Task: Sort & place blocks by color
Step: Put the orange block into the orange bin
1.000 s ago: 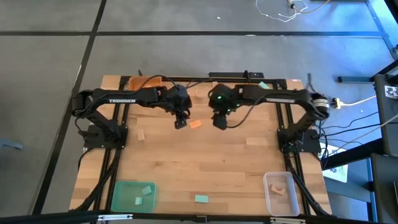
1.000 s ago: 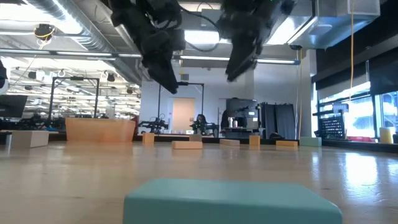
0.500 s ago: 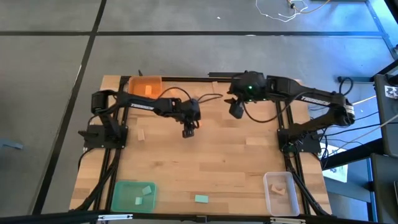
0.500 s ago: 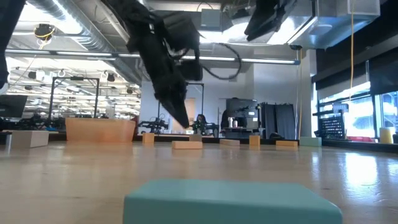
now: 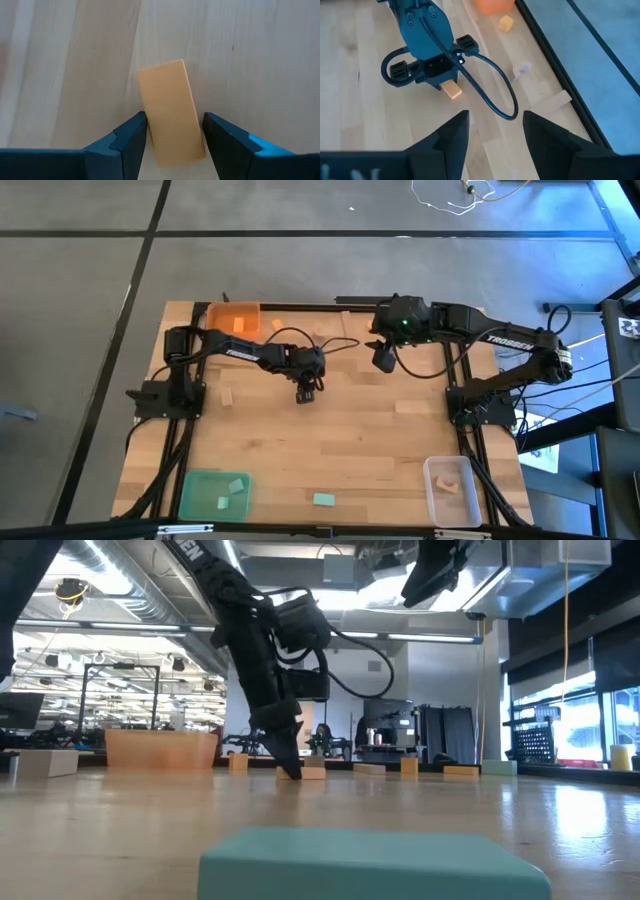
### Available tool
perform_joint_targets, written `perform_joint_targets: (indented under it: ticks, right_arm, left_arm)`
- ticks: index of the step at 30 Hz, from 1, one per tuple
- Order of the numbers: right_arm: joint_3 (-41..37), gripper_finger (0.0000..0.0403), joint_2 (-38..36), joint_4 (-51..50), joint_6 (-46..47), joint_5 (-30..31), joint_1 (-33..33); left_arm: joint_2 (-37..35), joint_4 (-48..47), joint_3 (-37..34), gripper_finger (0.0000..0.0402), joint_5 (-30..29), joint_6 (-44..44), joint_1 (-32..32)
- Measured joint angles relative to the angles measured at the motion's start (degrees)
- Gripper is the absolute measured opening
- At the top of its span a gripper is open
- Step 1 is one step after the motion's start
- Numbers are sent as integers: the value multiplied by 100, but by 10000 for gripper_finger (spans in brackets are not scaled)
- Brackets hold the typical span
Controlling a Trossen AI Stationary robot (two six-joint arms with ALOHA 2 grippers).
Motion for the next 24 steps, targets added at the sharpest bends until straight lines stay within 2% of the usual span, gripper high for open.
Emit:
perform_joint_targets:
  ticks: [5,7,10,14,18,24]
  right_arm:
    - [-1,187,1,-1,0,-2,0]
    - [-1,187,2,0,0,-4,0]
    - [-1,187,2,1,0,-9,0]
    - [-1,187,2,2,0,-7,0]
    - [-1,187,2,4,0,-7,0]
    - [-1,187,2,3,7,-10,0]
  left_arm:
    - [137,-42,4,186,22,-73,0]
    - [144,-46,0,169,22,-75,-13]
    - [71,-133,-8,123,18,-178,-17]
    - [-72,-211,-26,118,15,-521,-9]
    - [-486,-380,-47,118,-132,-670,24]
    - [-1487,-1115,-37,118,-890,-1062,205]
